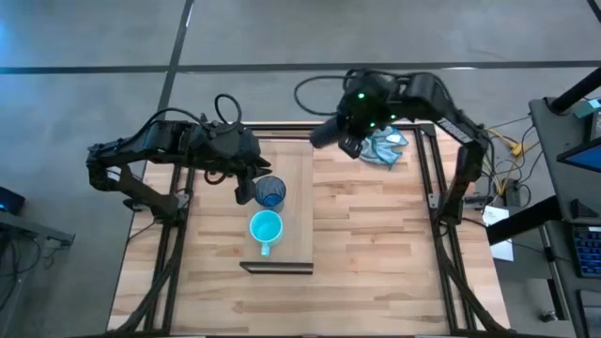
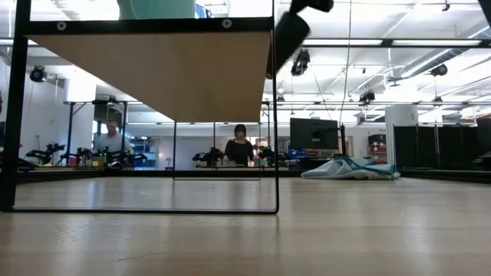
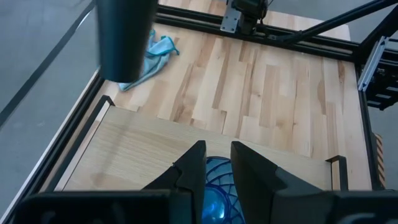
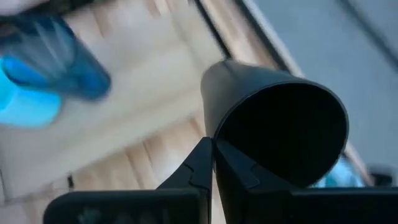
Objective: Stack small to large cups/mugs on shelf
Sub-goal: Put the black cup on the shelf
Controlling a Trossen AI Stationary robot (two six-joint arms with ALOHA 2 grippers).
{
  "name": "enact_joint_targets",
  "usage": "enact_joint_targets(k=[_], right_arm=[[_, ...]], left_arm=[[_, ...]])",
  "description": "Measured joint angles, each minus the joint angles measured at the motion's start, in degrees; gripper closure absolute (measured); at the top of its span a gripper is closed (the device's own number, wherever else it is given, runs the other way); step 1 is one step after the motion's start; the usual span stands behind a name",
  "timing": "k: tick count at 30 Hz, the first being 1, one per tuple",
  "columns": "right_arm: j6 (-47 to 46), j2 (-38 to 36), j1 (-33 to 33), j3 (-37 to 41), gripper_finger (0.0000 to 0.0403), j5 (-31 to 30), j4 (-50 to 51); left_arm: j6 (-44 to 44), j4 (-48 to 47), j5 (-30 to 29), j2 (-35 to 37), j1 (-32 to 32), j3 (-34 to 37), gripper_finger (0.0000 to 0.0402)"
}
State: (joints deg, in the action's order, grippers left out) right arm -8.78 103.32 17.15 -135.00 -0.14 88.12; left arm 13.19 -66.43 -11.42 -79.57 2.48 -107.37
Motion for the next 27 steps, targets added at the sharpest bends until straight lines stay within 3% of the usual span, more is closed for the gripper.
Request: enact_joint_targets(k=[6, 19, 27], right_arm=[[4.76, -2.99, -0.13, 2.73, 0.0395, 1.74, -8.18], [9.49, 4.37, -0.65, 0.49, 0.0395, 4.67, -12.57], [10.36, 4.27, -1.58, 0.04, 0.0395, 8.52, -13.39]], left_arm=[[0.06, -0.03, -1.14, -0.2, 0.02, 0.09, 0.034], [4.52, -0.61, -8.22, -0.15, 0.0, 0.74, 0.034], [7.29, -8.91, -16.97, -0.04, -1.12, 0.96, 0.034]])
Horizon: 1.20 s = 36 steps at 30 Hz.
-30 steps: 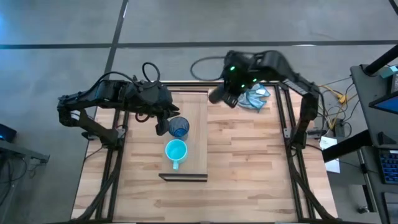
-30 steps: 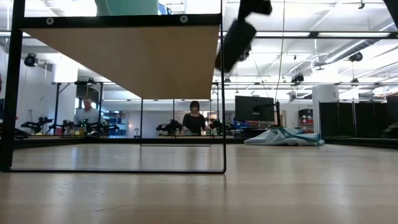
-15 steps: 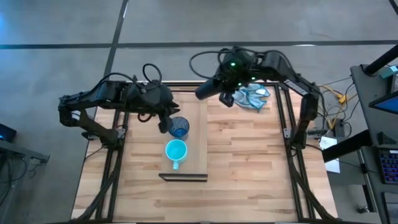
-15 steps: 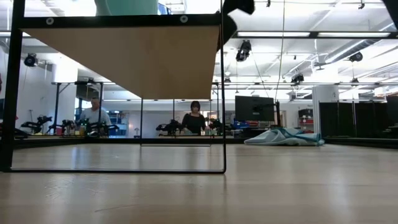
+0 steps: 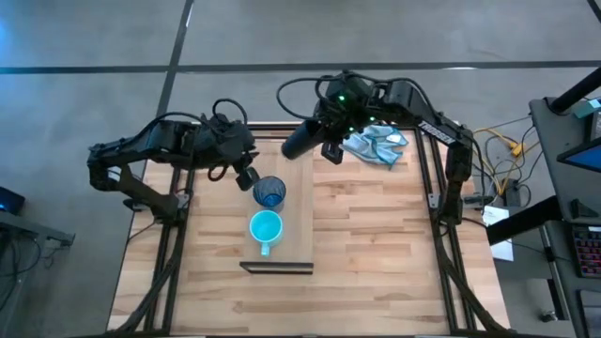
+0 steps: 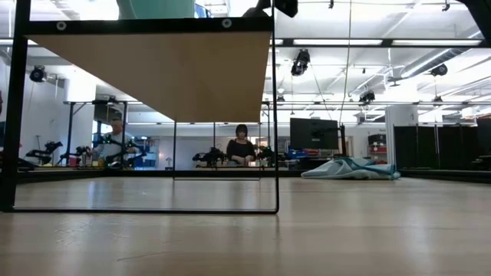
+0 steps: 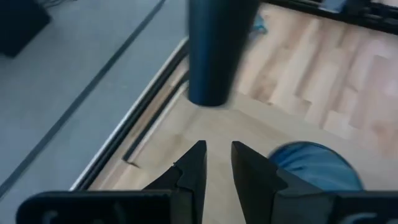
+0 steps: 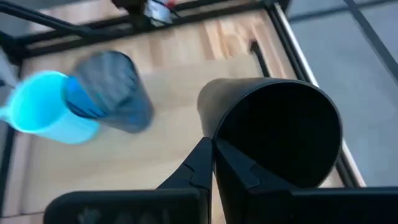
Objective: Stack small to large cups/mugs on shelf
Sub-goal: Put the black cup on the shelf
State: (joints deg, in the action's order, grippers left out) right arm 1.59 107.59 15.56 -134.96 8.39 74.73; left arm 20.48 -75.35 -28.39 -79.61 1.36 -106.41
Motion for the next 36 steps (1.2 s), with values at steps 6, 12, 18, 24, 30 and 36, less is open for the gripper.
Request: enact_joint_targets(k=[6, 12, 18, 24, 30, 36], right_arm=[[0.5, 1.0, -1.92, 0.0, 0.0395, 0.76, -3.44], [1.14, 2.58, -2.22, 0.0, 0.0395, 0.57, -5.52], [1.26, 5.01, -2.31, -0.02, 0.0395, 0.5, -7.68], [1.31, 5.5, -2.32, -0.02, 0.0395, 0.48, -7.7], [1.33, 5.4, -2.31, -0.04, 0.0395, 0.46, -7.85], [1.46, 5.47, -2.31, -0.02, 0.0395, 0.46, -7.85]], left_arm=[[0.25, 0.04, -0.47, -0.09, -3.69, 0.56, 0.034], [0.32, 1.91, 3.35, -0.13, -8.48, 2.57, 0.034], [0.4, 9.4, 5.94, -0.17, -10.78, 6.92, 0.034], [2.28, 10.93, 8.43, -0.24, -11.25, 12.81, 0.034], [3.3, 13.85, 10.08, -0.19, -11.43, 17.21, 0.034], [3.24, 19.58, 11.65, -0.23, -11.78, 20.29, 0.034]])
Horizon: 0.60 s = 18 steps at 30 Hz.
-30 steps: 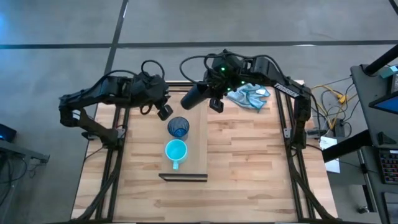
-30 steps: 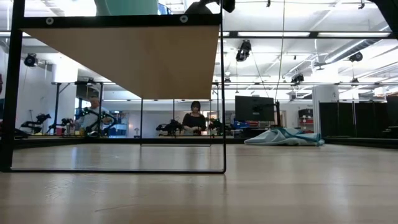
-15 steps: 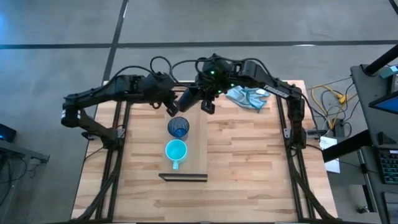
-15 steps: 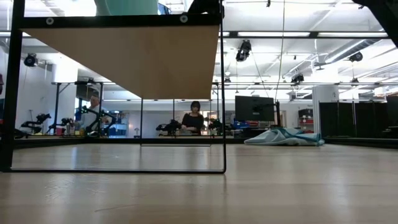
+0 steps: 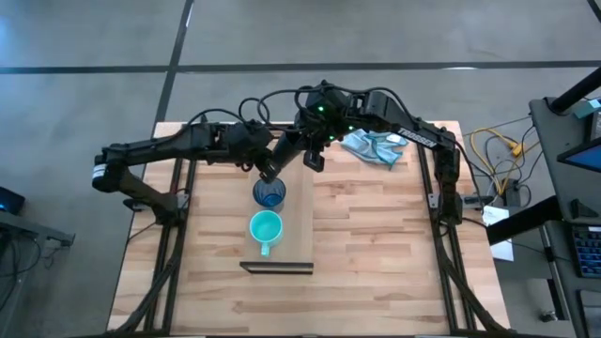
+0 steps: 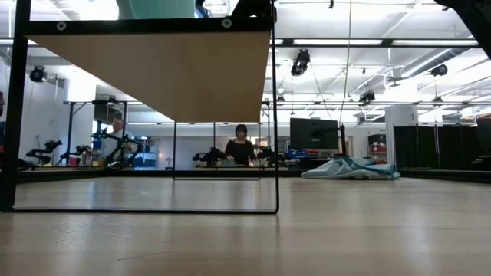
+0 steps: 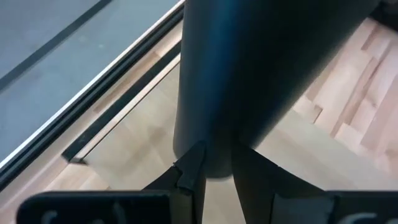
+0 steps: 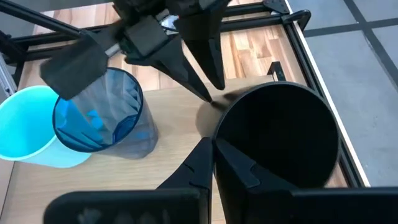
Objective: Stack small to large cups/mugs on shelf
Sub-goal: Put the black cup on the shelf
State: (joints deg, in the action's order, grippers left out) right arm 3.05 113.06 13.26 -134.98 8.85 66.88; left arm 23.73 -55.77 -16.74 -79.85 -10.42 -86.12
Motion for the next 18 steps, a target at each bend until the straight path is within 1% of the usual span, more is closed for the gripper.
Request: enact_joint_targets(k=[9, 18], right_arm=[[-0.02, 0.24, 0.0, -0.02, 0.0395, 0.04, -0.35], [-0.02, 1.74, 0.0, 0.07, 0.0395, 0.08, -0.6]], left_arm=[[-0.04, 1.37, 0.3, -0.07, -0.95, 2.96, 0.034], [-0.19, 1.36, 1.32, -0.86, -1.69, 3.08, 0.034]])
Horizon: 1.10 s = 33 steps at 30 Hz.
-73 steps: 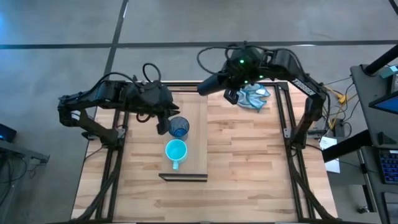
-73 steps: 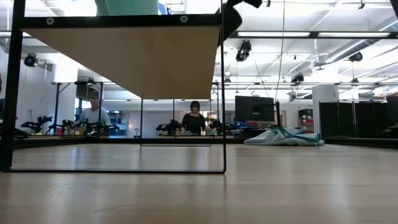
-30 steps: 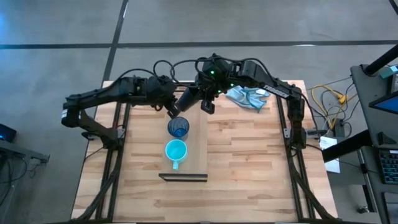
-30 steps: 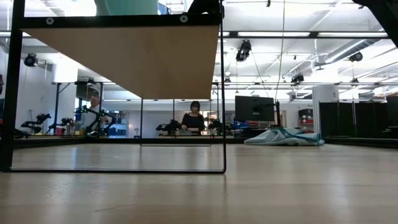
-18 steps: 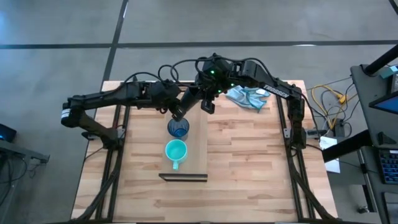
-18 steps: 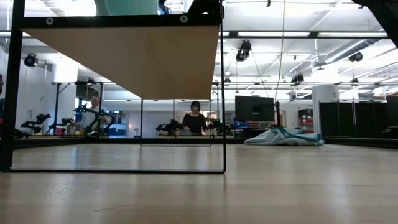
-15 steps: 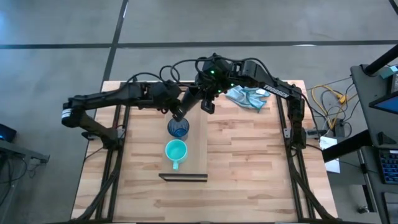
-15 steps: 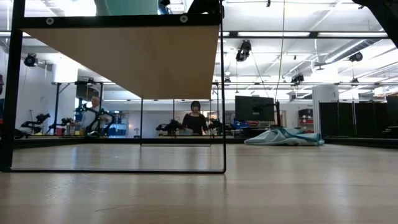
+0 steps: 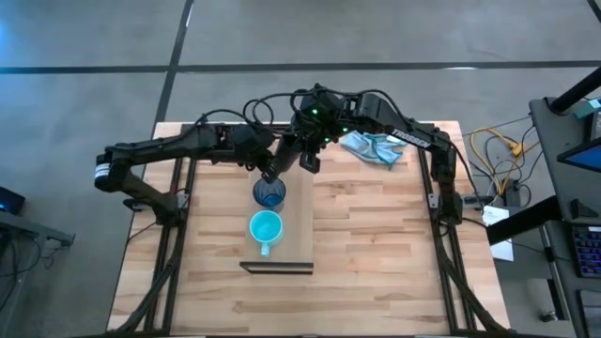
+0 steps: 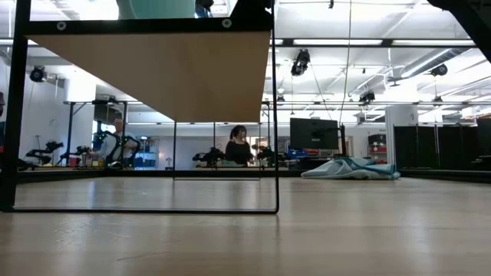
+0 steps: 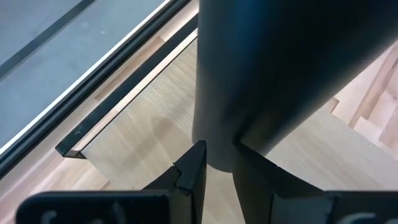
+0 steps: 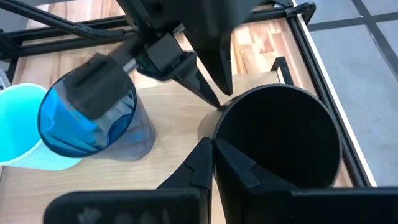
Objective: Stack small to large cups/mugs on shelf
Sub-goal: Put the black cup on the shelf
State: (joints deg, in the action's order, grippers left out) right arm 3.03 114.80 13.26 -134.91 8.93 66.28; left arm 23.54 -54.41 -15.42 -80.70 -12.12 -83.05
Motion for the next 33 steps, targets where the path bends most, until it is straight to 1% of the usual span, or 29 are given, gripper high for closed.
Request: enact_joint_targets(k=[8, 18, 24, 33], right_arm=[[-0.34, 0.53, 0.0, 0.02, 0.0395, 0.0, -1.36], [-0.43, 0.53, 0.0, 0.11, 0.0395, 0.01, -1.42], [-1.53, 0.53, 0.0, 0.22, 0.0395, 0.02, -1.44], [-1.51, 0.53, -0.26, 2.12, 0.0394, 0.04, -1.28]], left_arm=[[-1.49, -0.02, 2.51, -1.94, -1.61, 0.02, 0.0341], [-1.89, -0.01, 2.55, -2.08, -2.54, -0.04, 0.0341], [-1.98, -0.01, 4.07, -2.19, -3.41, -0.07, 0.034], [-3.38, -0.03, 4.13, -2.01, -4.62, -0.09, 0.0341]])
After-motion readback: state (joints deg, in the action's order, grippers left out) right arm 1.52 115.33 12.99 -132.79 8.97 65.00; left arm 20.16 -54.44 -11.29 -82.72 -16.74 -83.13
